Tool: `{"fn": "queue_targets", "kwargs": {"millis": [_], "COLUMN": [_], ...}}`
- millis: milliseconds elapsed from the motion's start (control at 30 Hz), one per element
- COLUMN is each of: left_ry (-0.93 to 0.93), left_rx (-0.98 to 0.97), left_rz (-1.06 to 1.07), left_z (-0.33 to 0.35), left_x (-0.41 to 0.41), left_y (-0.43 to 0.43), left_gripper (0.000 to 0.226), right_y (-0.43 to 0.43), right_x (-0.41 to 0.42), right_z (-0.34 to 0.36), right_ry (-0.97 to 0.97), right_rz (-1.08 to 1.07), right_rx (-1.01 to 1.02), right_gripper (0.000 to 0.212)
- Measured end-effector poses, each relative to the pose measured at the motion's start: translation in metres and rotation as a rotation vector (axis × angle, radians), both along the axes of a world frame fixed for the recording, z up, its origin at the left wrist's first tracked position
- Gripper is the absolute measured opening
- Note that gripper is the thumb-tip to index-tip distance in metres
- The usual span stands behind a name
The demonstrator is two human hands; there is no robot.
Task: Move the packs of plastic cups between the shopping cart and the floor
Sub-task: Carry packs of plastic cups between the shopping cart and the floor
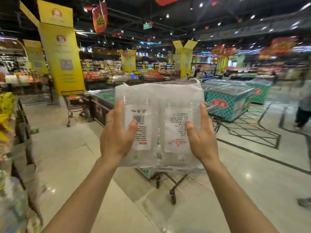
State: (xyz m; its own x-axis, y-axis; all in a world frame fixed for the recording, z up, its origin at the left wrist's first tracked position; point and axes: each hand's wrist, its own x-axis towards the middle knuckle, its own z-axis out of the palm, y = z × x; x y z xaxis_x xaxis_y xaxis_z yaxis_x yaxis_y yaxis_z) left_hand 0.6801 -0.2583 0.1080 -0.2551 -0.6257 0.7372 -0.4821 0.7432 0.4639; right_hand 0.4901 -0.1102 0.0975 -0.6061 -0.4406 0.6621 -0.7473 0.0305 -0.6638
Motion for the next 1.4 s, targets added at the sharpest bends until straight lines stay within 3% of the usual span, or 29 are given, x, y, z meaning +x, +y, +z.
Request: {"fn": "queue_targets", "kwargs": {"millis": [267,567,867,1400], "left_ry": [0.039,0.02,-0.004,0.001], "left_rx": [0.036,0.074,0.063,0.119], "left_rz": [-0.224,-0.325,-0.339,-0.216], "left_z": [-0.009,-0.003,-0.007,-0.036], "left_x": [-0.171,-0.318,-0.442,-0.721], "left_y": [-0.088,-0.164,-0.192,-0.207], "left_gripper": [0.075,0.072,0.074,0.073], "right_y": [-0.054,-0.107,-0.136,-0.171], "right_x": [-0.139,-0.258,-0.384,-0.689], "right_z": [0.001,0.011,-0.002,-0.019], "right_ry": [0.013,0.011,0.008,0.019], "right_rz": [-0.203,-0.311,-0.322,-0.202], "right_rx": [0.016,0.018,-0.01,0.032], "right_gripper": [0.067,0.065,0.065,0.065]}}
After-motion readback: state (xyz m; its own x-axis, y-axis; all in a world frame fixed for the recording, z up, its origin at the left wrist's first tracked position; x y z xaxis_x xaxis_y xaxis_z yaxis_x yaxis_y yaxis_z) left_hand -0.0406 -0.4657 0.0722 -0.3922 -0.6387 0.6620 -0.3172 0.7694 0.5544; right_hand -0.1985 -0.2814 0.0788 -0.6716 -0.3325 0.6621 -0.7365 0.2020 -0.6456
